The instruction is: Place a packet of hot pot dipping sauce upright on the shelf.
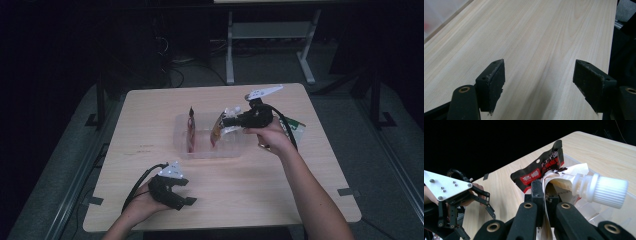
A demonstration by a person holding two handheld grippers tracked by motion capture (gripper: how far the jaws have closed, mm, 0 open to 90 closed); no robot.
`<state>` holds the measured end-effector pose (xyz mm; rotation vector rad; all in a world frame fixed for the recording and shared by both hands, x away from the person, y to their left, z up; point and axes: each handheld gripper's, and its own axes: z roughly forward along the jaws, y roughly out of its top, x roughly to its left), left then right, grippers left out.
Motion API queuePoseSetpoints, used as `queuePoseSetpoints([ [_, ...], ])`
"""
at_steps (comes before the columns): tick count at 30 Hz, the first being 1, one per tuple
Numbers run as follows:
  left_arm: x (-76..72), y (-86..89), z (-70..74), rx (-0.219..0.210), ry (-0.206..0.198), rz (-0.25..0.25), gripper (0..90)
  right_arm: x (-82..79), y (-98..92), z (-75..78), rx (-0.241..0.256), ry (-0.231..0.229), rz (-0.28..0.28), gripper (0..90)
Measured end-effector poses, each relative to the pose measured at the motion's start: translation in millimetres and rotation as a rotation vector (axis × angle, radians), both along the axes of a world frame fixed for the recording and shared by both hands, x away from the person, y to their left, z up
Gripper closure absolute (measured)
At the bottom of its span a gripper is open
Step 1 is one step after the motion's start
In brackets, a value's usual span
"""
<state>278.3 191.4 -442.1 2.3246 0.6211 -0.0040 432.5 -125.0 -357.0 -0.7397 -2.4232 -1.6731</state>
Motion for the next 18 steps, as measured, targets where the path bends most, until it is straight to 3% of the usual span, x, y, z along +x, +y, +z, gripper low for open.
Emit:
queuePoseSetpoints([
  [18, 0.3, 0.3, 0.5, 0.005, -0.003, -0.011, 25.4, 1.4, 5.8, -14.5, -0.024, 0.02, -0.012, 89.5],
])
